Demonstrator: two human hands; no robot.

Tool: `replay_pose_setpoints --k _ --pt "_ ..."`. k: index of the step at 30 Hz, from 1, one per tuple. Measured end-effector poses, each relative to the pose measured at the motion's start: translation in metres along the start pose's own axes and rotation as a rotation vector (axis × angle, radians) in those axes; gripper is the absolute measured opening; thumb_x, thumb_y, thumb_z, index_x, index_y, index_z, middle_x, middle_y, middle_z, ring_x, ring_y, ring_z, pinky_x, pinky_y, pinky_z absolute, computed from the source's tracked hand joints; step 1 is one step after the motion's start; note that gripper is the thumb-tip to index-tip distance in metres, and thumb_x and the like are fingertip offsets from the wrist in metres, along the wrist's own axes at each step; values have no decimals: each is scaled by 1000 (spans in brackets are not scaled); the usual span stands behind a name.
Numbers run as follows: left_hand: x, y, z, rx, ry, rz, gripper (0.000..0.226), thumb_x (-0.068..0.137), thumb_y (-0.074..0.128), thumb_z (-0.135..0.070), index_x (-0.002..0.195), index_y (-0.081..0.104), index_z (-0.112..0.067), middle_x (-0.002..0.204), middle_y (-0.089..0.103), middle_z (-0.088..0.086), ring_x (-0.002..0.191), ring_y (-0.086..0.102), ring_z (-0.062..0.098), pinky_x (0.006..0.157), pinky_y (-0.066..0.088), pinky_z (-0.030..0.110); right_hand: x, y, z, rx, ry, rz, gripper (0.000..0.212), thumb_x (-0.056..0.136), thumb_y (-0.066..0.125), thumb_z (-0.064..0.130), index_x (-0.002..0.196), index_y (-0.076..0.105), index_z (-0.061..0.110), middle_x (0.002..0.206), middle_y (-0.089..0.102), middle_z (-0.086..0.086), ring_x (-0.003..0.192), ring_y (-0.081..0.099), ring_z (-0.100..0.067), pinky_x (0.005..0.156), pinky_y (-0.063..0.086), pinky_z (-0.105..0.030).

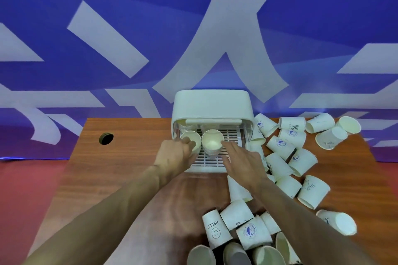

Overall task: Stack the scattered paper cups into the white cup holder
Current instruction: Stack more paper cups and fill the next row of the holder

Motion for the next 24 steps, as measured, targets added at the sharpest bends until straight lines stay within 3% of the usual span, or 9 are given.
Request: replay_pose_setpoints --k 4,8,11,16,22,24 --pt "-5 -19 -43 -25 149 -58 10 79 66 -27 74 62 -19 67 60 -1 57 59 25 45 34 27 -42 -9 -48 -85 7 89 41 81 67 17 121 62 21 105 69 7 73 67 -13 49 45 -29" --pt "5 -28 -103 -4 290 -58 9 77 66 -21 70 62 -16 65 58 0 53 55 23 44 42 28 -79 -22 -108 -159 103 210 37 85 60 18 121 59 26 106 66 9 77 65 -13 53 45 -30" --pt "21 -28 -159 9 348 -5 10 81 61 -21 72 61 -17 67 58 0 56 55 22 46 43 26 -105 -39 -159 -195 166 212 39 87 57 18 126 58 25 119 64 9 84 68 -13 55 48 -30" --pt "58 -18 -247 66 368 85 21 93 38 -24 95 57 -16 89 57 3 75 54 25 55 35 31 -147 -65 -250 -187 255 208 27 87 57 19 113 62 26 108 65 10 77 65 -14 52 48 -32" --pt "110 -1 -325 91 346 161 17 92 40 -21 99 56 -16 95 58 4 81 56 26 58 34 32 -167 -79 -355 -187 317 163 19 85 62 20 104 63 25 98 65 9 73 66 -17 51 32 -27" --pt "131 4 -345 76 332 171 19 91 45 -23 102 58 -17 94 59 3 79 56 25 55 34 31 -164 -75 -386 -217 312 212 17 89 55 24 105 60 25 101 62 8 77 65 -15 53 33 -27"
Point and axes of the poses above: each hand's wrist, its own x-axis towards the middle knuckle, its own y-axis out of the palm, z = x × y, the point moved 7 cm from there along x, towards the middle knuckle
